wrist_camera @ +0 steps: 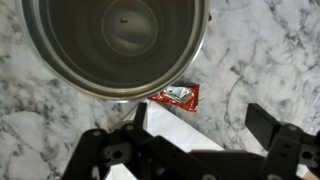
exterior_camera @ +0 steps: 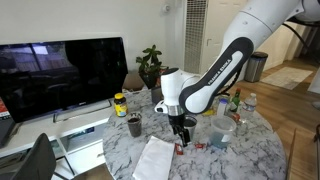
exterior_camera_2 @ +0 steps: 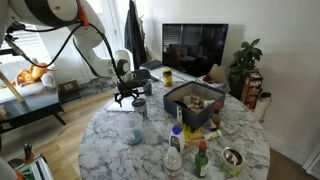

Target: Pick up the metallic cup and pour its content on the table, pick up the two red sachet and put it in the frost cup one at a time

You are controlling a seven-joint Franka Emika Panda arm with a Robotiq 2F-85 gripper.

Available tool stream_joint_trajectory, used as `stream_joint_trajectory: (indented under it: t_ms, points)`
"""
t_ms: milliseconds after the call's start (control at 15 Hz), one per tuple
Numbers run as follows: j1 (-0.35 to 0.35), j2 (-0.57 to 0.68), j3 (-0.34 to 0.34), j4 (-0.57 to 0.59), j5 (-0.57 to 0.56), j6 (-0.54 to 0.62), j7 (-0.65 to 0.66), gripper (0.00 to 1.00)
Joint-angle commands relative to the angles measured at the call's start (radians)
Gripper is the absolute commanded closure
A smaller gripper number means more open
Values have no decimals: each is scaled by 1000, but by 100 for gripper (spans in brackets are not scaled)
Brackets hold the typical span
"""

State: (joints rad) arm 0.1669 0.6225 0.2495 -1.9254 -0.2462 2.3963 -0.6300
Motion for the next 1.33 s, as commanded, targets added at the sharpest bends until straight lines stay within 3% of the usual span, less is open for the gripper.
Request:
stream_joint_trajectory:
  t_ms: [0,467,667,800,867,933,1267]
  points:
    - [15,59,-16,36,-39,24,-11,0]
    - [14,135,-28,100,-48,47,1,0]
    - [23,162,-47,128,-59,60,20,7]
    - [25,178,-53,144,-64,63,20,18]
    - [24,184,-53,151,-65,63,18,27]
    - [24,191,-54,158,-67,63,19,43]
    - [21,211,-50,179,-65,57,12,82]
